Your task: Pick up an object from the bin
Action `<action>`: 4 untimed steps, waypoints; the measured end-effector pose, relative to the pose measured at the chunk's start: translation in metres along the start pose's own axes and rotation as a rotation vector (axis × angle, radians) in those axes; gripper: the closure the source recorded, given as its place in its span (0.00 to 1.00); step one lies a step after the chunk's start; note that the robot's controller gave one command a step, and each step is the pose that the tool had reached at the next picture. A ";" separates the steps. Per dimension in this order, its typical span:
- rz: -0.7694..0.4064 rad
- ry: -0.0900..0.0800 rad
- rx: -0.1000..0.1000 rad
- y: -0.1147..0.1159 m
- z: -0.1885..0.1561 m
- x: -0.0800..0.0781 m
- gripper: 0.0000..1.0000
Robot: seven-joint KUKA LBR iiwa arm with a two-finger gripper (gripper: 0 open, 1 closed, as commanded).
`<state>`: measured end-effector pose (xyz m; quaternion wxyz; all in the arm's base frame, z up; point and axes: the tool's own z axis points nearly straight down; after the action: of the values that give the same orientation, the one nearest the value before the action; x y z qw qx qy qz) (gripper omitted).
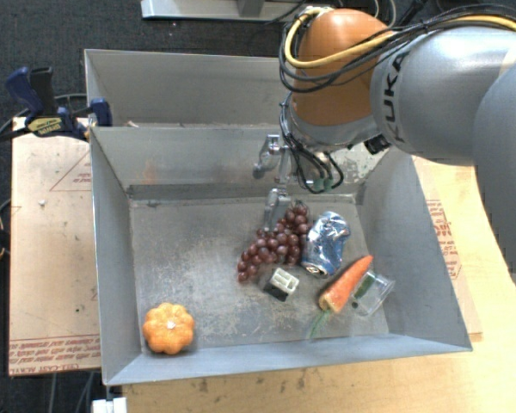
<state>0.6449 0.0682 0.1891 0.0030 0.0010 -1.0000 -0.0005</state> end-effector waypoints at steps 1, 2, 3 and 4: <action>0.001 -0.008 0.000 0.000 -0.005 -0.002 0.00; -0.150 -0.016 -0.001 -0.017 0.026 0.002 0.00; -0.367 -0.008 0.004 -0.084 0.037 0.016 0.00; -0.607 -0.008 0.002 -0.055 0.050 0.027 0.00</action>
Offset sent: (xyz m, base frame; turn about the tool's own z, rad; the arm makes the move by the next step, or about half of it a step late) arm -0.0195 -0.0707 -0.1191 -0.5124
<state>0.6178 0.0127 0.1390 -0.0012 0.2999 -0.9540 -0.0003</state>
